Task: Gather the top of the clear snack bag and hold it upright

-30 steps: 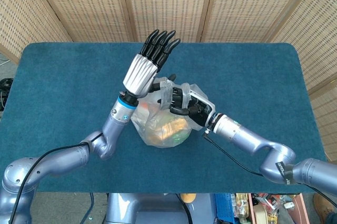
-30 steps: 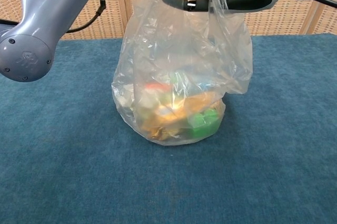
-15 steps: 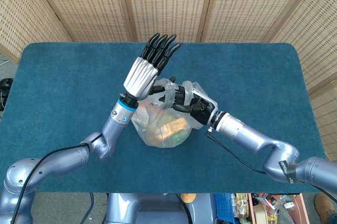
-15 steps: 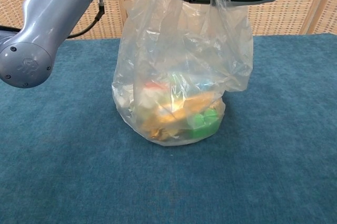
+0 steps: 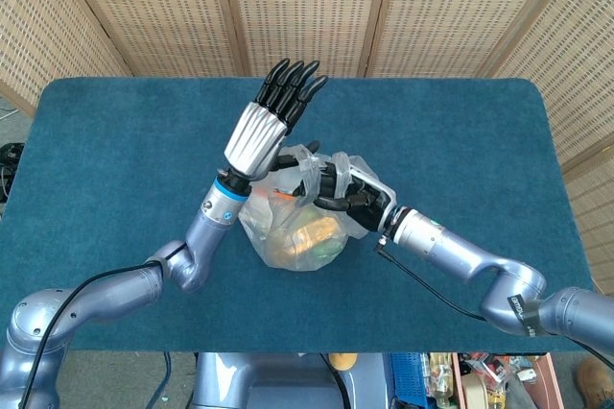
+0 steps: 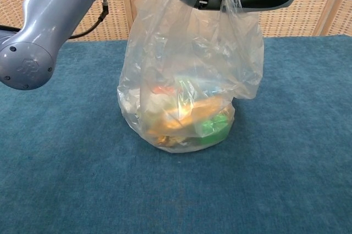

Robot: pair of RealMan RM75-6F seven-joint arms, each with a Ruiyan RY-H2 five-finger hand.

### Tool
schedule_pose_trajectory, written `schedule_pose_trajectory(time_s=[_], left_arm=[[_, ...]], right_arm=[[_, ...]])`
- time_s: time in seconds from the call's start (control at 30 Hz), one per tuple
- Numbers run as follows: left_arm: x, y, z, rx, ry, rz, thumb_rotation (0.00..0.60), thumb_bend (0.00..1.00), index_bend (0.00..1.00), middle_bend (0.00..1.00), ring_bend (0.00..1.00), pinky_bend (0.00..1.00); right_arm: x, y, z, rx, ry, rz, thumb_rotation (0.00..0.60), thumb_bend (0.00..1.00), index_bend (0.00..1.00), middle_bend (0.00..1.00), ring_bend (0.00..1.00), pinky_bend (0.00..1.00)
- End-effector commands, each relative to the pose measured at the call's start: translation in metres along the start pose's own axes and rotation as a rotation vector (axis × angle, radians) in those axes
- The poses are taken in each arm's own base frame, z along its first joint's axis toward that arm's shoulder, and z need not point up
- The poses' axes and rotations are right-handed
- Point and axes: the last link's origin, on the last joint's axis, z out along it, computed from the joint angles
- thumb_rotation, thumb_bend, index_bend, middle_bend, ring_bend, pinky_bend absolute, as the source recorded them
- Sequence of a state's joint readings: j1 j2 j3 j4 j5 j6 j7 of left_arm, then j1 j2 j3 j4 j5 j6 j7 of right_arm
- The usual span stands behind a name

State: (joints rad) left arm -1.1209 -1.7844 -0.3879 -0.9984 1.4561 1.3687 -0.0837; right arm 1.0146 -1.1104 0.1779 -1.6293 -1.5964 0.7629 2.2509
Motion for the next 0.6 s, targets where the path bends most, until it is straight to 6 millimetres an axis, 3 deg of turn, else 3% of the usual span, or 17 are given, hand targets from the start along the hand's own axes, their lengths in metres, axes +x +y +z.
schedule_pose_trajectory(time_s=[0.03,0.17,0.6], left_arm=[[0.001,-0.001,0.0,-0.002,-0.001,0.0,0.6,0.19,0.0,0.0,0.0,0.0],[0.004,-0.004,-0.001,-0.015,-0.004,0.017,0.6,0.07,0.0,0.0,0.0,0.0],[0.024,-0.025,-0.004,-0.026,-0.05,0.043,0.6,0.0,0.0,0.0,0.0,0.0]], right_arm=[[0.0,0.0,0.0,0.001,-0.001,0.001,0.6,0.03,0.49,0.55,0.38,0.35],[0.002,-0.002,-0.001,0.005,0.005,0.005,0.6,0.08,0.53,0.58,0.4,0.35],[0.005,-0.003,-0.003,0.003,0.012,0.0,0.6,0.11,0.55,0.59,0.41,0.35]])
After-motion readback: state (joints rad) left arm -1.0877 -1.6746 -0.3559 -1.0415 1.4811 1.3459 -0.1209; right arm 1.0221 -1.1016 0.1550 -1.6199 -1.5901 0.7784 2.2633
